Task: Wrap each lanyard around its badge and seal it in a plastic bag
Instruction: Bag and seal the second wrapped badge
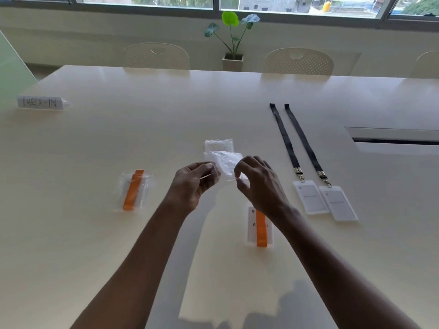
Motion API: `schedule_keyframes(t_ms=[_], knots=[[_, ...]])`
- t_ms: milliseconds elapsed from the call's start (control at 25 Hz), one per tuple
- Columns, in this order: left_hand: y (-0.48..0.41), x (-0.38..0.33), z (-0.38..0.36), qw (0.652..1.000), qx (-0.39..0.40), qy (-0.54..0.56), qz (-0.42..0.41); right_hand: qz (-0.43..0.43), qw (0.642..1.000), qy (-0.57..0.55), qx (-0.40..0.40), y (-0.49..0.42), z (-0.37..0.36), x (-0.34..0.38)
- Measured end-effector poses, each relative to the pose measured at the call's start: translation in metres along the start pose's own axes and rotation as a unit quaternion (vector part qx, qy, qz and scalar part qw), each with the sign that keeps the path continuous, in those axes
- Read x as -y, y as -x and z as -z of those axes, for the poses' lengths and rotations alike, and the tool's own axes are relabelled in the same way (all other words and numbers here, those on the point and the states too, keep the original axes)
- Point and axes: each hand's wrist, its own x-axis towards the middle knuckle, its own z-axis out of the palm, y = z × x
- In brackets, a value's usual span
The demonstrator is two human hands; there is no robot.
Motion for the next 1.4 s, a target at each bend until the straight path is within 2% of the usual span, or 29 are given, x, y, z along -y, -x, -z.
schedule_keyframes(t_ms=[160,280,400,560,760,880,1080,1240,1400], knots=[[0.033,0.009,0.000,0.991,-0.020,-0.115,-0.059,-0.114,0.984,-0.133,0.007,0.024,0.008,0.021],[0.055,0.015,-0.004,0.973,-0.044,-0.194,-0.120,-0.171,0.970,-0.173,-0.020,0.032,0.012,0.037],[0.069,0.018,-0.005,0.956,-0.058,-0.239,-0.158,-0.190,0.965,-0.178,-0.034,0.040,0.020,0.045],[0.077,0.021,-0.010,0.949,-0.020,-0.266,-0.168,-0.174,0.954,-0.242,0.000,0.045,0.024,0.053],[0.078,0.025,-0.011,0.965,0.028,-0.225,-0.130,-0.248,0.880,-0.404,0.038,0.053,0.030,0.050],[0.078,0.028,-0.009,0.966,0.080,-0.217,-0.120,-0.255,0.849,-0.459,0.060,0.057,0.034,0.047],[0.075,0.034,-0.009,0.953,0.085,-0.255,-0.138,-0.316,0.823,-0.470,0.051,0.058,0.032,0.044],[0.072,0.037,-0.009,0.938,0.088,-0.300,-0.153,-0.333,0.840,-0.428,0.021,0.057,0.028,0.045],[0.070,0.039,-0.010,0.937,0.070,-0.301,-0.161,-0.337,0.849,-0.406,0.026,0.057,0.028,0.044]])
